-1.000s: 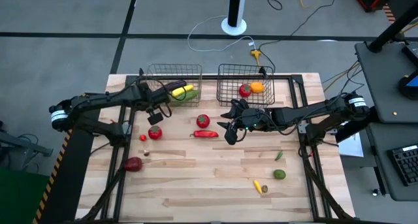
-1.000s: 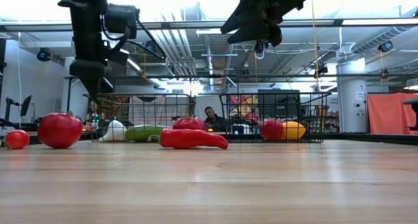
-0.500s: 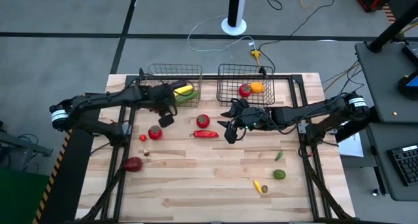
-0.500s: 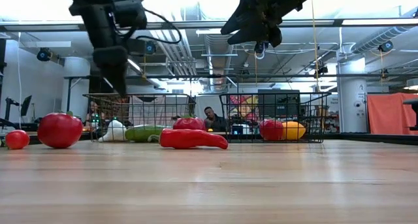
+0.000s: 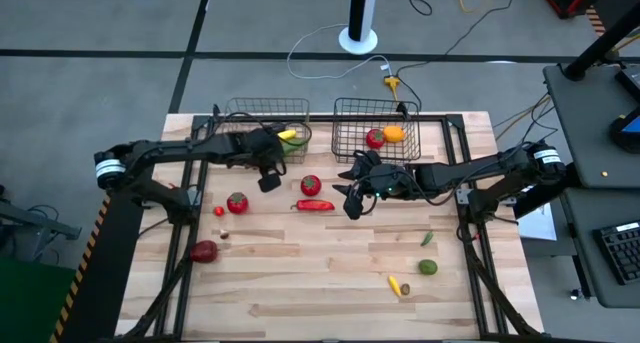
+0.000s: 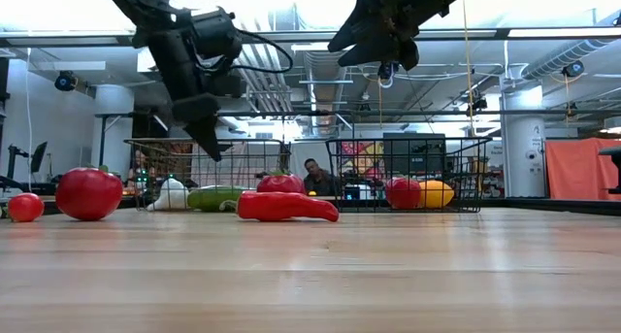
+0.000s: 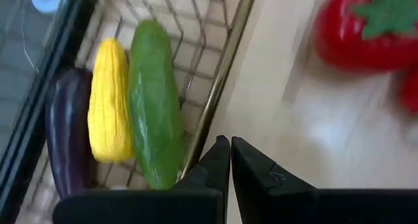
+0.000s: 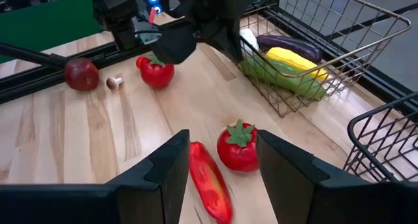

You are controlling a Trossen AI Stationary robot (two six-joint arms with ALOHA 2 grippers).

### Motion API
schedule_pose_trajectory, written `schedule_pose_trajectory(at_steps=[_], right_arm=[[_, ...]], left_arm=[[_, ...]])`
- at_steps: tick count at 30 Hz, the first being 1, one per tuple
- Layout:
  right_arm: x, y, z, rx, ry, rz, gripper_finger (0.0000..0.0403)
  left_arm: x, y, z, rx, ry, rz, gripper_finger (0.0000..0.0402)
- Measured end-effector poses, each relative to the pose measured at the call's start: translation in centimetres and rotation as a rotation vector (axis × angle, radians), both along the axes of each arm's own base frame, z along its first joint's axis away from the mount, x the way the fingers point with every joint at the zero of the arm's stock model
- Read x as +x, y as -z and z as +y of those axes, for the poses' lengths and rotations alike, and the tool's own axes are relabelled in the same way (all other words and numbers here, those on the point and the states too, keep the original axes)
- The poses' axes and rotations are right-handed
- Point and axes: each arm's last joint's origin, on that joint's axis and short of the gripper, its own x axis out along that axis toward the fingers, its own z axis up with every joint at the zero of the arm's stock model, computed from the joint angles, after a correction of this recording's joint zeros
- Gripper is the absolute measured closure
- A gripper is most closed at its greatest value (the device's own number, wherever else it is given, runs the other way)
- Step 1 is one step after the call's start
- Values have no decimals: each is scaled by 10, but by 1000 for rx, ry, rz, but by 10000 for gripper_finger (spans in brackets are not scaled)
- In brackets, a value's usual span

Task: Sort produce into baskets
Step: Adjust the left wire basket, then put the green chili pepper into the left wire basket

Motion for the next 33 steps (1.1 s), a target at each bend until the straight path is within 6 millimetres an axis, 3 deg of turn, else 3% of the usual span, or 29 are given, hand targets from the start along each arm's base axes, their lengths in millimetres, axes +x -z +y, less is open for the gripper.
schedule_pose_trajectory(at_steps=[20,27,33], right_arm=[[-1,-1,1,27,-43,4,234],[-11,0,6,268,-107,54,234],[-18,0,12,441,-34,282,234]], left_arm=[[-5,-20,-6,43,-27,-63,401],[-8,-44,-44,-12,81,-201,401],[-15,-64,-79,43,162,-295,401]])
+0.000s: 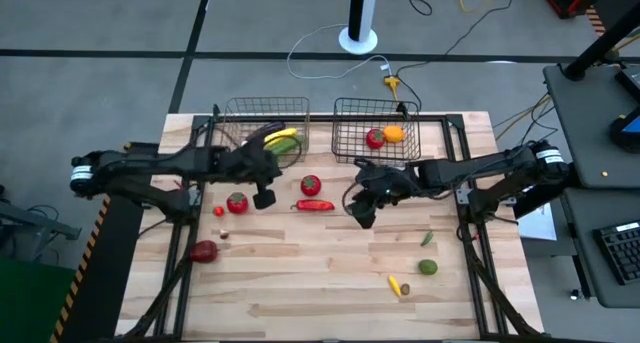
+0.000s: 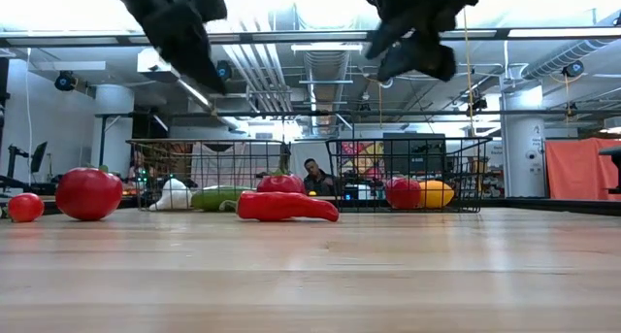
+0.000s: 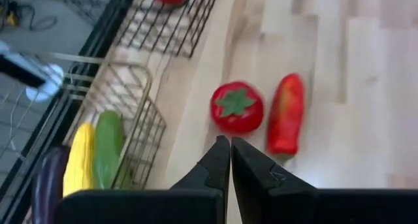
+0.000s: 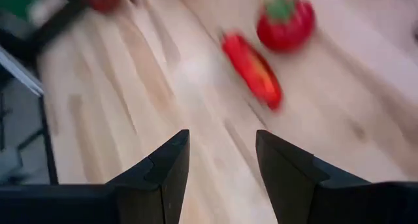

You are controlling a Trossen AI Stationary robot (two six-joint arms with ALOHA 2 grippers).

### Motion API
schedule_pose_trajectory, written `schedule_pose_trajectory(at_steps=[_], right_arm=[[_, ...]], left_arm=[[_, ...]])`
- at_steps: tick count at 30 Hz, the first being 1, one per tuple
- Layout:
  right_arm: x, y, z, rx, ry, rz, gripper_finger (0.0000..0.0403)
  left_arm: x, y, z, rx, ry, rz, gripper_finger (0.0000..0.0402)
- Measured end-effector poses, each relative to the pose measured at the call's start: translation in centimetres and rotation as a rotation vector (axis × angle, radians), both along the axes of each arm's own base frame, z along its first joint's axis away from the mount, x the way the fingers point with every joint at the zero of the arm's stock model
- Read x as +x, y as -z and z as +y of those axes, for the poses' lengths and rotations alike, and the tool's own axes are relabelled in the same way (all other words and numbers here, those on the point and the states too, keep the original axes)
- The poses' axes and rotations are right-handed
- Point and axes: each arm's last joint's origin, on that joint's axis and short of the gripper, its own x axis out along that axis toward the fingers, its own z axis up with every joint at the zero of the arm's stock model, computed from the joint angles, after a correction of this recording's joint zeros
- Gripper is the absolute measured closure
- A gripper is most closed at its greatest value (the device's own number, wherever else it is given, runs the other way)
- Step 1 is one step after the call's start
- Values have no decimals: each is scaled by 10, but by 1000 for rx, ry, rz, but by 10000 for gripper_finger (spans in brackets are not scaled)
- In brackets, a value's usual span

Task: Sort produce into baskets
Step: Put the green chili pepper into the left wire basket

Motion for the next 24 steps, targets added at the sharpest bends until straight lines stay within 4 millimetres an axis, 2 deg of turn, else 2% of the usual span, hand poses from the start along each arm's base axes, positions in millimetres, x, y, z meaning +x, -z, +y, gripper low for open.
schedule_pose_trajectory(at_steps=[6,13,18,24], right_arm=[[4,-2,16,35,26,232,237],[9,2,39,55,11,490,250],[-3,15,56,96,51,654,252],[-35,21,70,130,132,800,238]], left_arm=[[-10,-14,-29,-8,61,-84,401],[-14,-17,-54,-34,136,-124,402],[-14,-13,-71,4,145,-159,402],[-15,-3,-85,-20,192,-203,401]])
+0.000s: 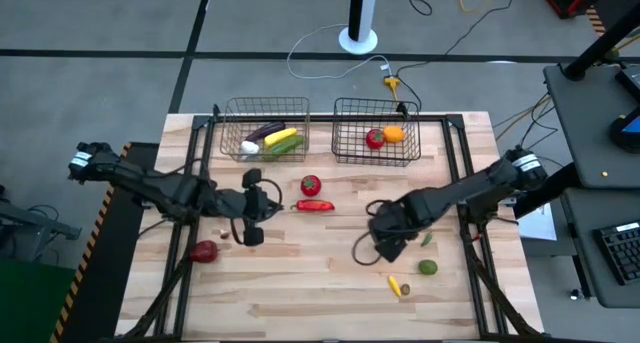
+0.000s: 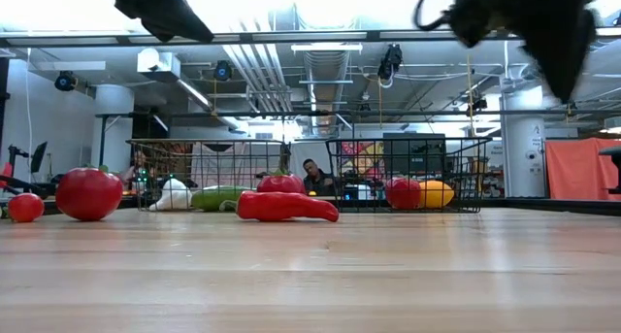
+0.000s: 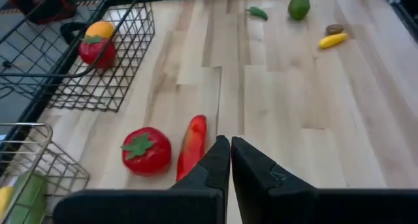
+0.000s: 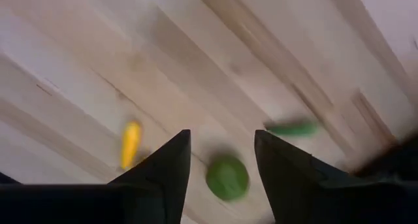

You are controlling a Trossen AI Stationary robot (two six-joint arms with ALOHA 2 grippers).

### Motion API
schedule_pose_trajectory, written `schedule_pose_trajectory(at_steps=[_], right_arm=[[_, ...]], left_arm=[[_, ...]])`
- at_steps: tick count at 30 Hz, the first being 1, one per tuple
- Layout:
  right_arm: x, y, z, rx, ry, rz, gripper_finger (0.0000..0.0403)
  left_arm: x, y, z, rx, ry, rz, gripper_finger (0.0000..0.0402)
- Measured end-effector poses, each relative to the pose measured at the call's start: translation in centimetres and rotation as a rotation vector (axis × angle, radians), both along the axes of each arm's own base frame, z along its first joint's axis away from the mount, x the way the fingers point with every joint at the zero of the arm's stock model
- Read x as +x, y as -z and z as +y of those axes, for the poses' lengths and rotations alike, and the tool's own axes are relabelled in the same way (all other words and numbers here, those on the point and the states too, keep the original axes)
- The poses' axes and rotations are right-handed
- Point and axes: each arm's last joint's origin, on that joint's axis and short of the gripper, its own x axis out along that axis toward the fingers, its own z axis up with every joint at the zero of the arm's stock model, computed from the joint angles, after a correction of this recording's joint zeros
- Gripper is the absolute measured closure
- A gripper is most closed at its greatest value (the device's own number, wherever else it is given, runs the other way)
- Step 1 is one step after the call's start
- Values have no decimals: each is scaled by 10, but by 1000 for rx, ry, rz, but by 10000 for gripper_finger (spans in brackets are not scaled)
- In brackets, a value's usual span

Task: Sort produce into baskets
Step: Put the green chili pepper into the left wire basket

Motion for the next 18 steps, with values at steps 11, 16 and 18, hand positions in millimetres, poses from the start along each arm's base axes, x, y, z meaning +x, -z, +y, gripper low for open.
schedule_pose_trajectory(at_steps=[11,16,18], right_arm=[[-72,16,-19,-27,311,28,198],[-88,35,-25,8,404,-13,189],[-91,43,-25,20,428,-32,188]], left_arm=[[0,6,2,38,-53,-16,402],[-1,7,2,69,-49,-7,402],[-1,7,3,88,-56,-2,402]])
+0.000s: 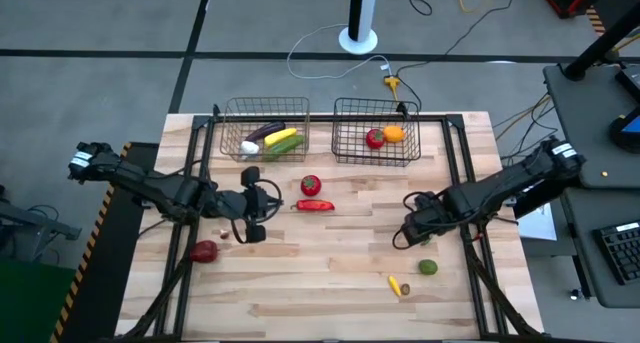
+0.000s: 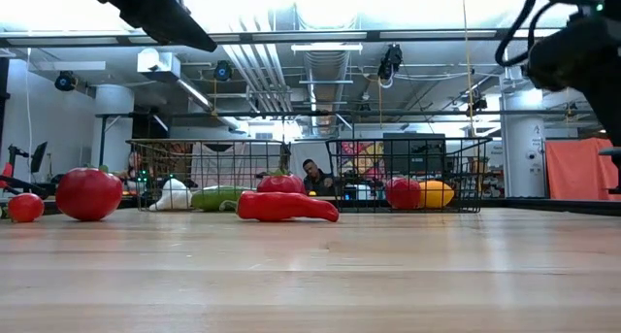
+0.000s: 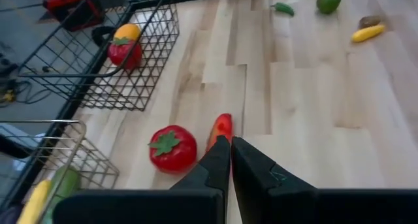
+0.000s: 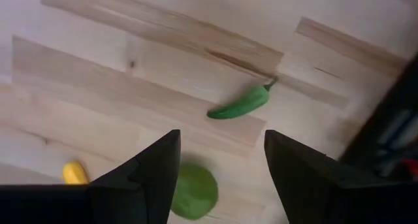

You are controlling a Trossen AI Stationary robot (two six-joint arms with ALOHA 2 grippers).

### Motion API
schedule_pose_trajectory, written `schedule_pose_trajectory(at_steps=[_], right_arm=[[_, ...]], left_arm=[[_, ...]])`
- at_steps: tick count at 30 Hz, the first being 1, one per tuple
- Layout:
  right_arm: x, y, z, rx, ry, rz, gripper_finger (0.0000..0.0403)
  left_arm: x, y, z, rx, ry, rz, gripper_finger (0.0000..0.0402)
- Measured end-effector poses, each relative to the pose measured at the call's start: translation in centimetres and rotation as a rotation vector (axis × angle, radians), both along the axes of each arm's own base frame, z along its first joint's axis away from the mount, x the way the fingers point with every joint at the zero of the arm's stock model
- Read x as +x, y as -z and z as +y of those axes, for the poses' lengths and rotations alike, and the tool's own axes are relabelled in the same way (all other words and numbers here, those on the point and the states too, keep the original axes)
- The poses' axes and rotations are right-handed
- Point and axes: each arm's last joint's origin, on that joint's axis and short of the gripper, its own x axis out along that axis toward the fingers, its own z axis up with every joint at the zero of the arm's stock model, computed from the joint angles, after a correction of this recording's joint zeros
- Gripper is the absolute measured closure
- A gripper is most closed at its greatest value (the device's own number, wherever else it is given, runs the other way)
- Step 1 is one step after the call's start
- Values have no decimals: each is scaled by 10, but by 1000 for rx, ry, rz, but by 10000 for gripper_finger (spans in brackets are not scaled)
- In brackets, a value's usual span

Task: Sort produce into baskets
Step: Put the green chili pepper into the left wire basket

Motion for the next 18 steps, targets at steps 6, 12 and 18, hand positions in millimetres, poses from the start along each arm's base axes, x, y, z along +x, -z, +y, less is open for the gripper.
schedule_pose_trajectory(at_steps=[6,12,18], right_arm=[[-3,17,1,1,48,11,188],[-5,27,7,5,83,20,188],[-15,39,11,6,143,64,188]], left_arm=[[-3,2,3,67,-52,29,402],[-5,4,6,124,-113,46,402],[-7,6,7,154,-133,75,402]])
